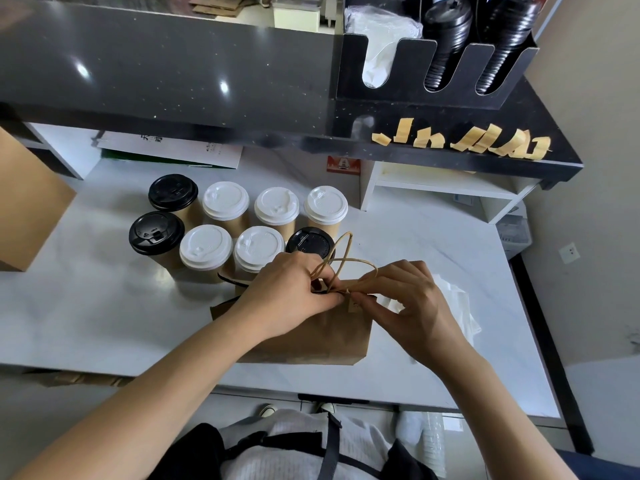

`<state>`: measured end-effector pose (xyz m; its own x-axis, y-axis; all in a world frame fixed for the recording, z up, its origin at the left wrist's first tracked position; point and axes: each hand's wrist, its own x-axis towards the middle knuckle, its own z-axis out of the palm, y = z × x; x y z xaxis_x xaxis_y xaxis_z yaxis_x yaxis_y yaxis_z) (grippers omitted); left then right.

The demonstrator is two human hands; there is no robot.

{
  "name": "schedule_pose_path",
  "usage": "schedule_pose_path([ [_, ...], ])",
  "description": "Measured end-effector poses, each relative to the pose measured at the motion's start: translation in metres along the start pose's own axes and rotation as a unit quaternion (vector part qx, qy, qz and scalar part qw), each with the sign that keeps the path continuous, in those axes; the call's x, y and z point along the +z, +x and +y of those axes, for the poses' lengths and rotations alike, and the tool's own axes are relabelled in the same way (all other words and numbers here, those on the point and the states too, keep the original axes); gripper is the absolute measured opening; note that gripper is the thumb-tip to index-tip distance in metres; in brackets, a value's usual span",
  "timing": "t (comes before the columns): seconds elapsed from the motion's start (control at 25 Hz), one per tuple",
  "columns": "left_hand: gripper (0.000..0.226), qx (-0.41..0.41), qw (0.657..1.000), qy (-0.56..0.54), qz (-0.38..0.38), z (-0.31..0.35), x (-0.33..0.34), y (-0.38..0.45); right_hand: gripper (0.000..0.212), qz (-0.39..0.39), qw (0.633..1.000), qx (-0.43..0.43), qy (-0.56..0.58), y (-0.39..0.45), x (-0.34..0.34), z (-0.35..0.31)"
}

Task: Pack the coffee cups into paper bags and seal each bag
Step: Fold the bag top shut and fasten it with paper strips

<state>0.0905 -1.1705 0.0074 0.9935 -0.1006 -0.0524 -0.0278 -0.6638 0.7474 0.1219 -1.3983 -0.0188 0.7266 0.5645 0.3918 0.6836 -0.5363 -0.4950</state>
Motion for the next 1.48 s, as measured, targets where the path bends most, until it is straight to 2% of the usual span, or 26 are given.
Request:
schedule_pose_path([
  [0.24, 0.009, 0.037, 0.999, 0.000, -0.004, 0.004, 0.004, 0.000, 0.018, -0.006, 0.999, 0.030, 0.019, -0.006, -0.001, 0.006],
  [0.32, 0.005, 0.056, 0.998, 0.002, -0.026, 0.008, 0.003, 0.004, 0.015, 0.005, 0.999, 0.046, 0.023, -0.012, -0.004, 0.011],
  [0.4, 0.010, 0.071, 0.996, 0.022, -0.045, 0.008, -0.003, 0.006, 0.012, 0.016, 0.998, 0.061, 0.031, -0.017, -0.007, 0.015],
  [0.6, 0.024, 0.026, 0.996, 0.069, -0.054, -0.014, -0.027, -0.004, 0.007, 0.025, 0.996, 0.082, 0.036, -0.021, -0.012, 0.017],
  [0.76, 0.028, -0.007, 0.999, 0.033, -0.035, -0.031, -0.039, -0.017, 0.006, 0.029, 0.996, 0.081, 0.040, -0.021, -0.013, 0.018],
  [0.96, 0.026, -0.003, 0.997, -0.068, -0.021, -0.057, -0.057, -0.037, 0.005, 0.027, 0.994, 0.095, 0.044, -0.022, -0.014, 0.020],
  [1.08, 0.023, -0.009, 0.994, -0.109, 0.028, -0.064, -0.050, -0.041, 0.010, 0.022, 0.993, 0.105, 0.053, -0.021, -0.014, 0.019],
  [1.2, 0.023, -0.005, 0.988, -0.140, 0.071, -0.065, -0.038, -0.039, 0.020, -0.007, 0.990, 0.132, 0.056, -0.017, -0.022, 0.016],
  [1.32, 0.020, 0.011, 0.982, -0.168, 0.087, -0.069, -0.034, -0.044, 0.011, -0.060, 0.988, 0.128, 0.062, -0.009, -0.034, 0.015],
  [1.48, 0.019, 0.017, 0.978, -0.188, 0.091, -0.073, -0.034, -0.049, 0.013, 0.013, 0.984, 0.166, 0.064, 0.029, -0.046, 0.017],
])
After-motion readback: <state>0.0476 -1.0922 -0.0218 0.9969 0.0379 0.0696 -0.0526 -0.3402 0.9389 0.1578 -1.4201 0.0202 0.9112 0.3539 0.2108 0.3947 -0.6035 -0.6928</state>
